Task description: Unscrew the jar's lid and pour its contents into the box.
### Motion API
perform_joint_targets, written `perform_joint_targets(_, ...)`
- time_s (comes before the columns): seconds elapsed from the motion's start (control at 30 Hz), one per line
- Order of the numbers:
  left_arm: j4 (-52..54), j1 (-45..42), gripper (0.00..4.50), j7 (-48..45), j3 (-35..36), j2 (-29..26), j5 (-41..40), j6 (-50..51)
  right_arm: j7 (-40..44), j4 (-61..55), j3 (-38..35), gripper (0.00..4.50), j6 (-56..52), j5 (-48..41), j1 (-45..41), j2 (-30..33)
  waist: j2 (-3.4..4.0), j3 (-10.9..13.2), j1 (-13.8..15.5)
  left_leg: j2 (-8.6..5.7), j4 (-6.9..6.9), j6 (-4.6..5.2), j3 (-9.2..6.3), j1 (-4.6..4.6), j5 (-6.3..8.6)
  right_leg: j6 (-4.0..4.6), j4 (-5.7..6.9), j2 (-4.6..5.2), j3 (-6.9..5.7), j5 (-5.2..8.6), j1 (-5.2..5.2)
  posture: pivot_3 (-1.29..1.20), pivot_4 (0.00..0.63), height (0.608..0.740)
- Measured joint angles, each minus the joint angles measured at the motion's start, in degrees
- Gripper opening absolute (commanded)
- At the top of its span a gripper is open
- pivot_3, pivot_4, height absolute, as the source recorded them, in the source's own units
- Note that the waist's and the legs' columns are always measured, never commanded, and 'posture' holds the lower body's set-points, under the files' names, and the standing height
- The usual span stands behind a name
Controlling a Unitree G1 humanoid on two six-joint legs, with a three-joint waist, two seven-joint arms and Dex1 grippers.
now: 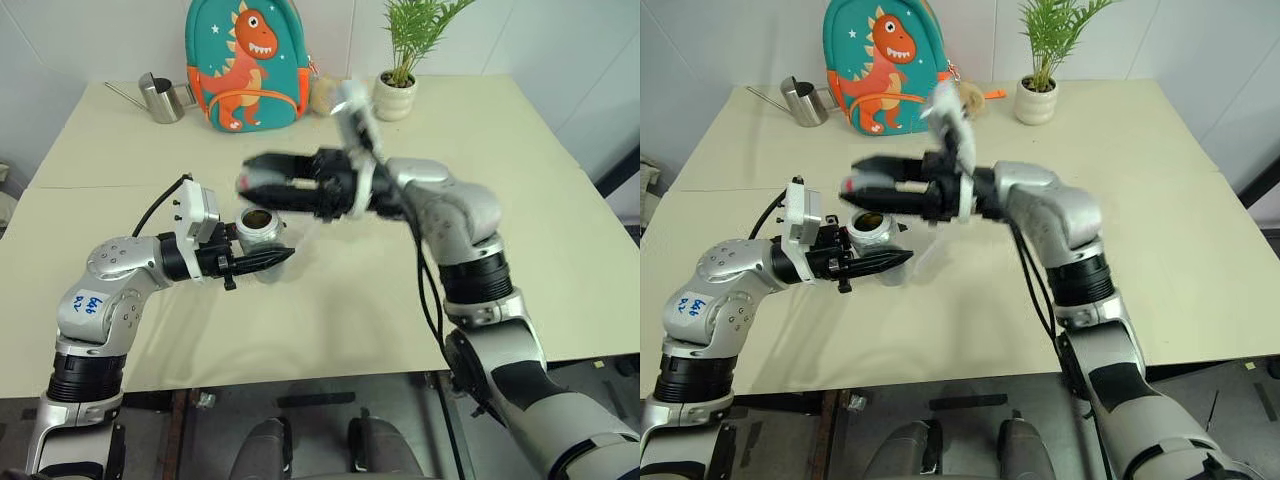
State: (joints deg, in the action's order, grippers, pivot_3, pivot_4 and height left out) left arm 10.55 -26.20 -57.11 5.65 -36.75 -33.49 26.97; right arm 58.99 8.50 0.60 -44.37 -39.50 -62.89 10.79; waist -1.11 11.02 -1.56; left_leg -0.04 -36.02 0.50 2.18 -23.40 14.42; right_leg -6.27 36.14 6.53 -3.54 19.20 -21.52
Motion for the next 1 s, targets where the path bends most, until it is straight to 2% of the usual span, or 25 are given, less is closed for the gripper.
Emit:
perform_joint_targets(0.17,0.63,1.37,1.90,0.03,0.21,-0.15,-0.08,0.09,-1.24,0.52,-3.61,2.55,-0.10,-1.66,1.34,3.48,0.00,0.00,0.01,-0.02,0.02,0.04,0.02,0.00,0.02,0.00,-0.04,0.02,0.02,0.00,0.02,0.00,0.150,0.740)
perform_joint_targets(0.33,0.80,2.51,1.90,0.45,1.84,-0.24,-0.57,0.53,-2.86,8.94,-3.87,2.55,13.21,7.29,6.62,6.79,-0.01,-0.01,-0.02,-0.04,0.01,0.07,0.08,0.00,0.04,0.00,-0.05,0.01,0.04,0.00,0.01,0.00,0.150,0.740)
perform_joint_targets(0.5,-0.79,2.42,1.90,1.23,5.60,-0.47,-1.98,0.61,-7.32,31.00,-2.87,2.55,39.79,21.75,10.96,9.86,-0.03,-0.01,-0.11,-0.04,0.01,0.06,0.13,0.02,0.03,-0.01,-0.07,-0.03,0.06,0.00,0.01,0.00,0.150,0.740)
perform_joint_targets(0.57,-2.91,2.10,1.90,1.30,7.36,-1.68,-2.03,0.59,-8.74,37.46,-3.32,2.55,46.14,24.03,13.19,9.18,-0.02,0.01,-0.13,-0.02,0.03,0.04,0.13,0.01,0.02,-0.01,-0.08,-0.06,0.04,0.00,0.01,0.00,0.150,0.740)
perform_joint_targets(0.8,-3.50,0.50,1.90,0.88,7.76,-2.43,-2.20,0.70,-9.83,46.35,-5.46,2.55,54.77,25.43,13.55,8.50,-0.01,0.01,-0.30,0.03,-0.04,0.00,0.12,0.08,-0.01,-0.02,-0.07,-0.09,0.05,-0.01,0.11,0.00,0.150,0.740)
perform_joint_targets(1.0,-3.79,-0.16,1.90,0.48,7.14,-2.68,-2.19,1.14,-9.53,48.60,-8.23,4.45,53.27,24.48,14.34,8.38,-0.01,0.01,-0.12,0.03,-0.08,-0.02,0.11,0.09,-0.02,-0.02,-0.04,-0.08,0.06,-0.01,0.14,0.00,0.150,0.740)
